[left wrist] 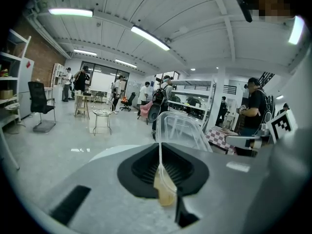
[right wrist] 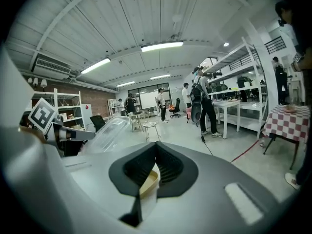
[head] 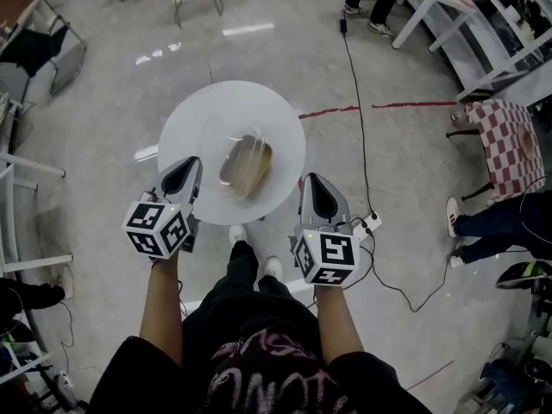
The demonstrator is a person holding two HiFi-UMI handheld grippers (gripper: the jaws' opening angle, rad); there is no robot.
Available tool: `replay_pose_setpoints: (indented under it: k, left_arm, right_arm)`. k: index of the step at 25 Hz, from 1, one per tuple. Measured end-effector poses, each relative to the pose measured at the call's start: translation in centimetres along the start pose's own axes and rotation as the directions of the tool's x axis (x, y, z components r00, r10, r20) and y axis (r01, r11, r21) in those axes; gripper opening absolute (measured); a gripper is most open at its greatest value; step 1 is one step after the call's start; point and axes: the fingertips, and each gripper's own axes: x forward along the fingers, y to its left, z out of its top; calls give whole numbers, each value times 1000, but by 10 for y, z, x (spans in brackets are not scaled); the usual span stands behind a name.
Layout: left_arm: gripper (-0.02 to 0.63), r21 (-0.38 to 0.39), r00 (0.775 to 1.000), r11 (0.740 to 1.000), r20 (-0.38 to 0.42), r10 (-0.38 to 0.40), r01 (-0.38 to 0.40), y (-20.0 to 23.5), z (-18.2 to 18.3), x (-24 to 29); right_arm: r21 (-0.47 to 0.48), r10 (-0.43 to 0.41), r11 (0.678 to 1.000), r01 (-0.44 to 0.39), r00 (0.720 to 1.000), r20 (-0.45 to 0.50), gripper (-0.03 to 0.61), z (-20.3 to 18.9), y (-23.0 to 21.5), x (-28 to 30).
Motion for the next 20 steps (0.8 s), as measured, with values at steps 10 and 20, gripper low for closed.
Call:
replay_pose_setpoints:
  k: [10, 20]
  left_arm:
    - [12, 27, 997, 1000, 74, 0, -2, -25, 31, -35]
    - [12, 49, 990, 999, 140, 10, -17, -54, 55, -67]
  right_arm:
    - [-32, 30, 999, -28, 998, 59, -3, 32, 12, -31]
    - [-61, 60, 997, -53, 991, 119, -3, 64, 16, -64]
